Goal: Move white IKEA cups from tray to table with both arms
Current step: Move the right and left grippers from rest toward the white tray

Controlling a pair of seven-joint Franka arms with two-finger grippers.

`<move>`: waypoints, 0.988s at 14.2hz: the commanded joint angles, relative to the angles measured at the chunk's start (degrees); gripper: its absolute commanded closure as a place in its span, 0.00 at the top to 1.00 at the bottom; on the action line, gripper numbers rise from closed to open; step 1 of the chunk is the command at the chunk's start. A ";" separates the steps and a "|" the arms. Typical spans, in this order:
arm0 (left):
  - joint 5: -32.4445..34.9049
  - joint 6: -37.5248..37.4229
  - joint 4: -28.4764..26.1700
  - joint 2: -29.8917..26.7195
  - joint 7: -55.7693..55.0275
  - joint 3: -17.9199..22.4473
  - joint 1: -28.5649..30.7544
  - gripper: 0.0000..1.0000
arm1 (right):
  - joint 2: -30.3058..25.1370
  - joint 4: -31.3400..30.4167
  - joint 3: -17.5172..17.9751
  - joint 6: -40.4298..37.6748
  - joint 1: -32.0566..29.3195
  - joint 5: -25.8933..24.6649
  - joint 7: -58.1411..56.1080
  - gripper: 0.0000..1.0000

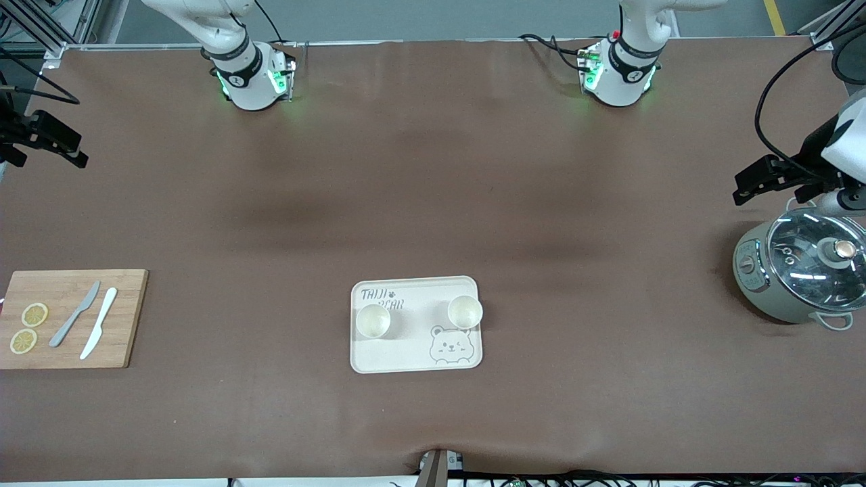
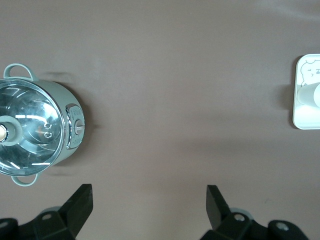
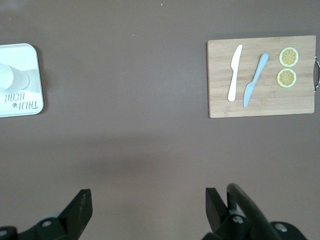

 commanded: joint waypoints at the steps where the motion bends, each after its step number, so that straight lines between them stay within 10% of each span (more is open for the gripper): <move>1: 1.46 -0.86 0.30 -0.30 1.23 -0.30 0.24 1.00 | -0.39 -0.19 0.29 0.01 -0.52 -0.35 -0.78 1.00; 14: 0.94 -0.08 0.38 4.17 0.62 -0.65 -0.55 1.00 | 0.14 -0.28 0.64 0.01 0.00 0.44 -0.08 1.00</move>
